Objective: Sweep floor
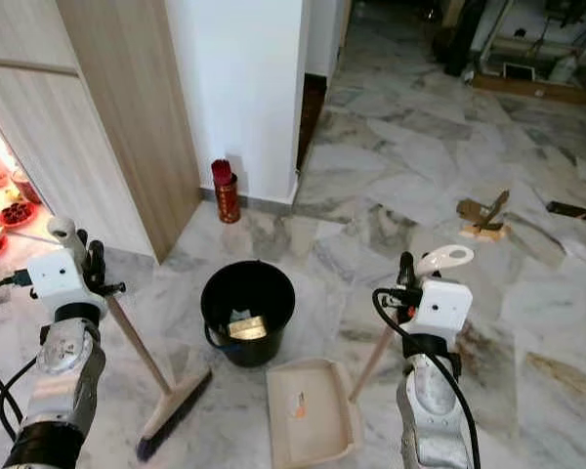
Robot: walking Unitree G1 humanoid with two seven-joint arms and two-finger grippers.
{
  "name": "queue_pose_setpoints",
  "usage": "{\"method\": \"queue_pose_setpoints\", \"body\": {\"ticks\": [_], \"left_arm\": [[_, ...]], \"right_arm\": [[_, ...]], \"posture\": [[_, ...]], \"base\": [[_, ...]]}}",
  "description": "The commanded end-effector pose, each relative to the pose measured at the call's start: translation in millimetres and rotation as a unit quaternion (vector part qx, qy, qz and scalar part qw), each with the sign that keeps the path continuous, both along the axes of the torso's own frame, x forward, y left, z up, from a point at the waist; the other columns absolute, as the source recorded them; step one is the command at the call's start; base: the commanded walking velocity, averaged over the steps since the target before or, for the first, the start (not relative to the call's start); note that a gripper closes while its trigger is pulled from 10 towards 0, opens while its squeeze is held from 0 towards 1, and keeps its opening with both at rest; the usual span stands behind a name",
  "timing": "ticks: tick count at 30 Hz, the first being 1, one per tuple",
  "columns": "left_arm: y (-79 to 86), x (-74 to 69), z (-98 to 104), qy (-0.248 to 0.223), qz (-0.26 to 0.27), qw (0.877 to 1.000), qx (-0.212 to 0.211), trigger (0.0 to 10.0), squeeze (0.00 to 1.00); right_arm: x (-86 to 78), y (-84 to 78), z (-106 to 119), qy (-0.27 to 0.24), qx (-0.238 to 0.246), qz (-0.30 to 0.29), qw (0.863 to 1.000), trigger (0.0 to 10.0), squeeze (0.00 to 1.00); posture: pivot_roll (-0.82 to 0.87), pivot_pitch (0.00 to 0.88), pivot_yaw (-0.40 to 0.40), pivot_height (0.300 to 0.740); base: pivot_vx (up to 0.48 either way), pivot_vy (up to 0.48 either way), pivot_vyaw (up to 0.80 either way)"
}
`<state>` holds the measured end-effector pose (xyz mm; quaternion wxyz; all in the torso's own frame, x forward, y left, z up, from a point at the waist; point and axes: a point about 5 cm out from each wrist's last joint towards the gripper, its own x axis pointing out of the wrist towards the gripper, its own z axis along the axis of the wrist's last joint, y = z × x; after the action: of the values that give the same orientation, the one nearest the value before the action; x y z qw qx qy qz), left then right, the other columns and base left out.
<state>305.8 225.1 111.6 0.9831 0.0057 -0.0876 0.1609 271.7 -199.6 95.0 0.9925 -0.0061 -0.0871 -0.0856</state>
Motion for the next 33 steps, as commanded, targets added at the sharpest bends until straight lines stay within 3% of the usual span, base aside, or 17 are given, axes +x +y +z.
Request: {"method": "queue_pose_setpoints", "body": {"ticks": [1, 15, 20, 33], "left_arm": [[-2.8, 3.8, 7, -0.014, 0.0, 1.0, 0.01, 9.6, 0.0], [0.4, 3.1, 4, -0.012, 0.015, 1.0, 0.006, 9.5, 0.0], [0.1, 3.1, 3, -0.011, 0.019, 1.0, 0.0, 10.0, 0.0], [1.5, 3.3, 1, -0.007, 0.039, 0.999, 0.002, 10.0, 0.0]], "right_arm": [[2.0, -5.2, 8, -0.022, -0.004, -0.008, 1.0, 10.0, 0.0], [6.6, -6.6, 11, -0.021, -0.008, -0.007, 1.0, 10.0, 0.0], [7.4, -7.9, 12, -0.02, -0.01, -0.004, 1.0, 10.0, 0.0], [21.3, -8.3, 19, -0.019, -0.025, 0.028, 0.999, 10.0, 0.0]], "posture": [[-0.03, 0.022, -0.045, 0.74], [-0.03, 0.062, -0.062, 0.74], [-0.04, 0.07, -0.067, 0.74], [-0.04, 0.08, -0.086, 0.74]], "base": [[0.0, -0.36, 0.0], [0.0, -0.345, 0.0], [0.0, 0.0, 0.0], [0.0, 0.0, 0.0]]}}
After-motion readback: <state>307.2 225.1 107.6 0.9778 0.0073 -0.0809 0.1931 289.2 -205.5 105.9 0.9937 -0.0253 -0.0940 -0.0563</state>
